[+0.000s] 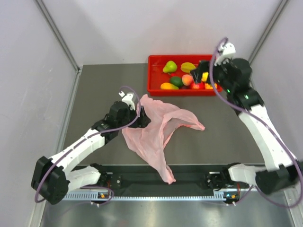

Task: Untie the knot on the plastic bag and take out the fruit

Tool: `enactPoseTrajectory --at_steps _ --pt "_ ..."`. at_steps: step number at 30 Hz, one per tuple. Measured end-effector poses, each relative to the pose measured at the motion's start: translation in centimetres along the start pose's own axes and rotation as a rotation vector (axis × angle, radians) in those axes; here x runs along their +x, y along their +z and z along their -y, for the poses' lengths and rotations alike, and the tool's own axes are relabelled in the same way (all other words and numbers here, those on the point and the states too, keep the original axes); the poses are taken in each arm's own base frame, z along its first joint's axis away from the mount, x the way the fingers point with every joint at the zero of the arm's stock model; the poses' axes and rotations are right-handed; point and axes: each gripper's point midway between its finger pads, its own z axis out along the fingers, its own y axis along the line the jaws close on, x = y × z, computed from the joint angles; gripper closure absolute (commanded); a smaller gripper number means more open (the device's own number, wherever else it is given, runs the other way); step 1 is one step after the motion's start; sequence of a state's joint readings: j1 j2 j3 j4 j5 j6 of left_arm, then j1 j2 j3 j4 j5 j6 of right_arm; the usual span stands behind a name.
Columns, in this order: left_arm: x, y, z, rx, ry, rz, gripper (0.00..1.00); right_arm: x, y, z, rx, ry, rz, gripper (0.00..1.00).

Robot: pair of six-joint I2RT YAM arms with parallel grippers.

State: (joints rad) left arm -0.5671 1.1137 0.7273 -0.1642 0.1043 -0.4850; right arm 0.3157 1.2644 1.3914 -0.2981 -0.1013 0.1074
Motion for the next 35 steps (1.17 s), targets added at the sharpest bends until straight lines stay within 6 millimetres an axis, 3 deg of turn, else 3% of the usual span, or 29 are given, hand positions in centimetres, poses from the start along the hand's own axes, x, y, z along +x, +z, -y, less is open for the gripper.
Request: enactPoseTrajectory --at_steps 3,10,18,24,35 --pt "-0.9 -1.0 0.5 0.006 0.001 0.030 0.02 0.3 -5.4 -1.6 -0.064 0.007 0.052 0.00" --pt "-3.5 -4.2 2.0 0.039 0.001 0.114 0.01 2.6 -13.7 -3.7 -0.144 0.053 0.084 0.00" --pt "-5.1 -7.5 3.5 0.087 0.002 0.175 0.01 1.1 -22.5 -5.1 -0.178 0.071 0.218 0.01" --pt "-6.7 -10.5 5.1 0.145 0.014 0.246 0.01 1.3 -25.1 -5.1 -0.165 0.084 0.236 0.00" --pt "-9.1 -12.7 6.6 0.186 0.048 0.315 0.01 1.8 -25.4 -4.0 -0.099 0.107 0.207 0.00"
